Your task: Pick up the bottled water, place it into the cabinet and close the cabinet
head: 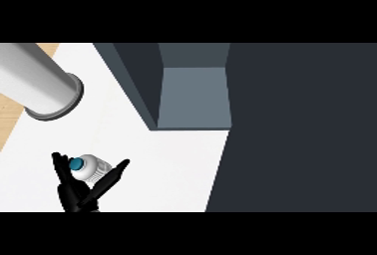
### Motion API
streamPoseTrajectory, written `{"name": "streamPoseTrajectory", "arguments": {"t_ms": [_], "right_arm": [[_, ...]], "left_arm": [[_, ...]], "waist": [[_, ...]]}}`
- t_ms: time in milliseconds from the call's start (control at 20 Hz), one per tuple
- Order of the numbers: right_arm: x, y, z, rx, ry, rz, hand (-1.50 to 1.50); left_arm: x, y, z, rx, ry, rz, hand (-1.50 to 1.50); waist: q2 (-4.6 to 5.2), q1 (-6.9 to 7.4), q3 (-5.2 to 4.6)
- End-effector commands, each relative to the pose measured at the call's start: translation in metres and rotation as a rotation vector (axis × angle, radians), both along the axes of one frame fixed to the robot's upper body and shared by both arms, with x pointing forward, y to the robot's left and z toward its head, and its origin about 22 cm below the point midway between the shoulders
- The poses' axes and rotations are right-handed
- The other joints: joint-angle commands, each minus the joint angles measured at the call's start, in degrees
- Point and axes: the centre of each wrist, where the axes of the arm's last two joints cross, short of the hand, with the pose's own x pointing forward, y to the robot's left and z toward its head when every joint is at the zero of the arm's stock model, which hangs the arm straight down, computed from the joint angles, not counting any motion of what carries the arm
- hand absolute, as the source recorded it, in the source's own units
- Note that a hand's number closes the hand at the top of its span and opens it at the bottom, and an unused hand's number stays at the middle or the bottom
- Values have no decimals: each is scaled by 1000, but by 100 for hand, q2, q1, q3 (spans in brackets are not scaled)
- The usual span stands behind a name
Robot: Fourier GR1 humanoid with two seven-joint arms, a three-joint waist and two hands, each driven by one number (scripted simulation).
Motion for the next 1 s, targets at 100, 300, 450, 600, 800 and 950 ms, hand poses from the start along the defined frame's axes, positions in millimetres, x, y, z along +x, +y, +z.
{"name": "streamPoseTrajectory", "arguments": {"t_ms": [100, 300, 450, 600, 800, 950], "right_arm": [[-20, -17, 17, -63, -51, -32, -150], [-17, -2, 18, -31, -77, -58, -150], [-27, -20, 31, -32, -86, -38, -150], [-14, -2, 15, -29, -53, -54, -150], [-22, -11, 27, -35, -63, -48, -150], [-29, -3, 23, -26, -41, -39, -150]], "left_arm": [[-11, -18, -24, -13, 3, 8, -150], [-10, -3, -25, -21, -17, 26, -150], [0, 8, -39, -46, -56, 1, -150], [-16, 5, -52, -48, -82, -6, -150], [-6, 8, -53, -62, -132, -9, -150], [1, 2, -36, -108, -148, -7, 150]], "waist": [[-2, -10, 0], [-5, 15, -1], [-1, -36, -4], [1, 7, 0], [-1, -12, -4], [-17, -8, 0]]}}
